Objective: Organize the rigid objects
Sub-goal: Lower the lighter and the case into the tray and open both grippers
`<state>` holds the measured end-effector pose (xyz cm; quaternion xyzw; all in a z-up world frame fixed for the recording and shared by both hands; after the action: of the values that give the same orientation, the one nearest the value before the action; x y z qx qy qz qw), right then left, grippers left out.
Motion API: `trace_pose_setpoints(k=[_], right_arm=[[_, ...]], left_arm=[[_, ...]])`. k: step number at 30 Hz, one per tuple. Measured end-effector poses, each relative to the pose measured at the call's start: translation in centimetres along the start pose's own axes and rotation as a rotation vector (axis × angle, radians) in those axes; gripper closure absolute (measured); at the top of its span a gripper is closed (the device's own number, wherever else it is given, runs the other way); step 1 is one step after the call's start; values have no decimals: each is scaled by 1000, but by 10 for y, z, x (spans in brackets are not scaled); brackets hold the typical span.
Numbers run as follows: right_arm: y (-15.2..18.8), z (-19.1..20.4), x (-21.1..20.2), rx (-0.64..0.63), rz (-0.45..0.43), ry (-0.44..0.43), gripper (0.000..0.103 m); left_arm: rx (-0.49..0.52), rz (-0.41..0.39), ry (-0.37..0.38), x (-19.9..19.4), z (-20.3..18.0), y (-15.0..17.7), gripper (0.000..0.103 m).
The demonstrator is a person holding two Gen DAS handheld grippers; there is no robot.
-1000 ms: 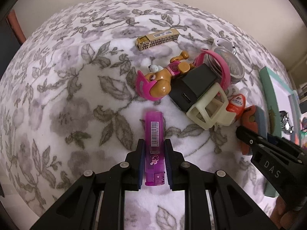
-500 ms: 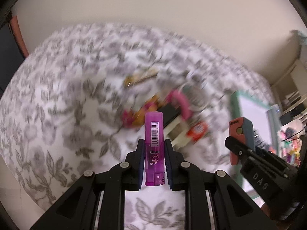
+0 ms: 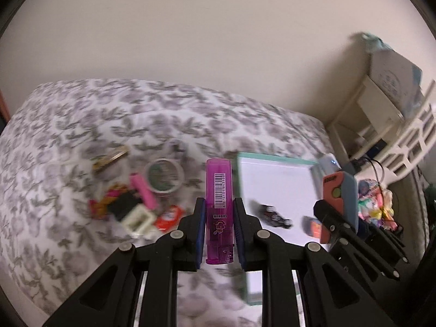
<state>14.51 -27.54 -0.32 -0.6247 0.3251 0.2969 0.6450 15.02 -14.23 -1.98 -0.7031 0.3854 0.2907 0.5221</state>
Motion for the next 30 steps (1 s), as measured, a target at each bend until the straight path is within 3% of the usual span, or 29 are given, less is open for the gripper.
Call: trace_pose_setpoints(k=[8, 13, 24, 30], right_arm=[[24, -89, 1, 124, 49, 139, 80], [45, -120, 18, 167, 121, 166, 80], [105, -123, 89, 156, 356, 159, 79], [124, -124, 104, 150, 414, 163, 79]], left_arm=[[82, 56, 31, 31, -56, 18, 83], [129, 100, 35, 52, -77, 34, 83], [172, 261, 5, 112, -79, 88, 83], [165, 308, -4, 125, -74, 102, 83]])
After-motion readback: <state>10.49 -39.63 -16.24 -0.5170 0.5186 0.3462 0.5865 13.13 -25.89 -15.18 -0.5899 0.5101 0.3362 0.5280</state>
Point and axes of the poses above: each gripper's, at about its wrist camera, not at the fingertips, and x roughly the way its jaws point, z to its left, y to its underside, the point moved 10 cm from there along x, roughly the way its jaws point, and after that the axes turned 7 degrees about -x, right-handed, at the moved point
